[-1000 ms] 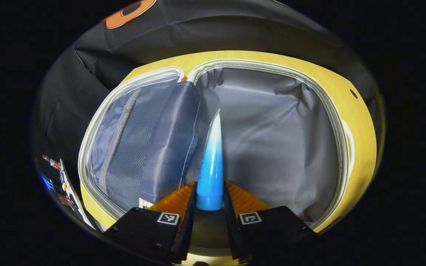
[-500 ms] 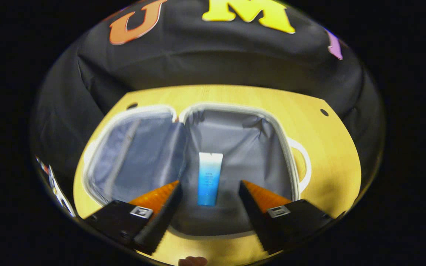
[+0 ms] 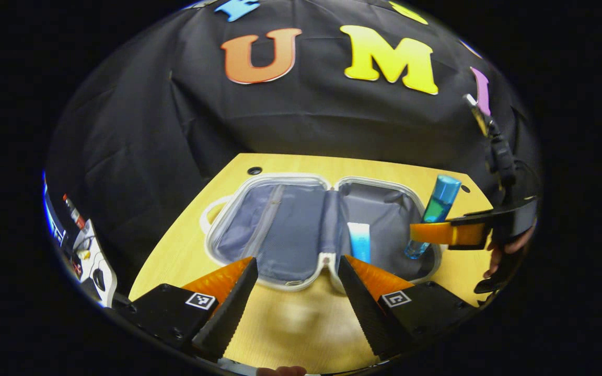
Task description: First open the suitcase, pack the skin care products into it, and then close the suitcase.
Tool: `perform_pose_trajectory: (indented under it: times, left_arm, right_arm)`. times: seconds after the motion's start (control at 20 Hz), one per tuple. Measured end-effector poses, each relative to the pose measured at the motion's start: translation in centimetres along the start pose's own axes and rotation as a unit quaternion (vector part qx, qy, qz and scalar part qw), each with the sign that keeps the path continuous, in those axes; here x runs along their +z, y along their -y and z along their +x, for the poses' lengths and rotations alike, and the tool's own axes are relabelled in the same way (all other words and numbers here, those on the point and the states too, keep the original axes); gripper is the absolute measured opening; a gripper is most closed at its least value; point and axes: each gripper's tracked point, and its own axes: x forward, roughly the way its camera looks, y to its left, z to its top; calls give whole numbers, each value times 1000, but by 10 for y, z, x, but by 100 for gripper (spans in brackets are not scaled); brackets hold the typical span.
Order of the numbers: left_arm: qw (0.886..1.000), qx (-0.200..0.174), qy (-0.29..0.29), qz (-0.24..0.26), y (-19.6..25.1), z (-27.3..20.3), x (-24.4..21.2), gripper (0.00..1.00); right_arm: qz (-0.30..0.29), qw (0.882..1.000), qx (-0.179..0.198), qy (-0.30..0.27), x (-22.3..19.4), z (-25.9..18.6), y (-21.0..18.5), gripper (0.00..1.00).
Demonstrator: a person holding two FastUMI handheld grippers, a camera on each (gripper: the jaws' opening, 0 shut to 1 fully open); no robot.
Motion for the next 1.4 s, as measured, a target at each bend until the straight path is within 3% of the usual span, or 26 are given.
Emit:
perform_pose_trajectory:
  times: [0.25,0.65,1.1,1.4]
  left_arm:
    - [997,-7,-34,-67,-20,-7,-30,100]
    - [997,-23,-15,-74,-25,-10,-12,100]
    - [996,-34,-1,-88,-25,-15,0,100]
    - [993,-44,6,-109,-24,-18,7,100]
  right_arm:
    - [44,997,-38,-46,-22,35,17,33]
    - [102,989,-77,-69,-26,62,24,36]
    - [57,983,-149,-92,-26,67,24,36]
    - [23,979,-176,-104,-27,69,23,37]
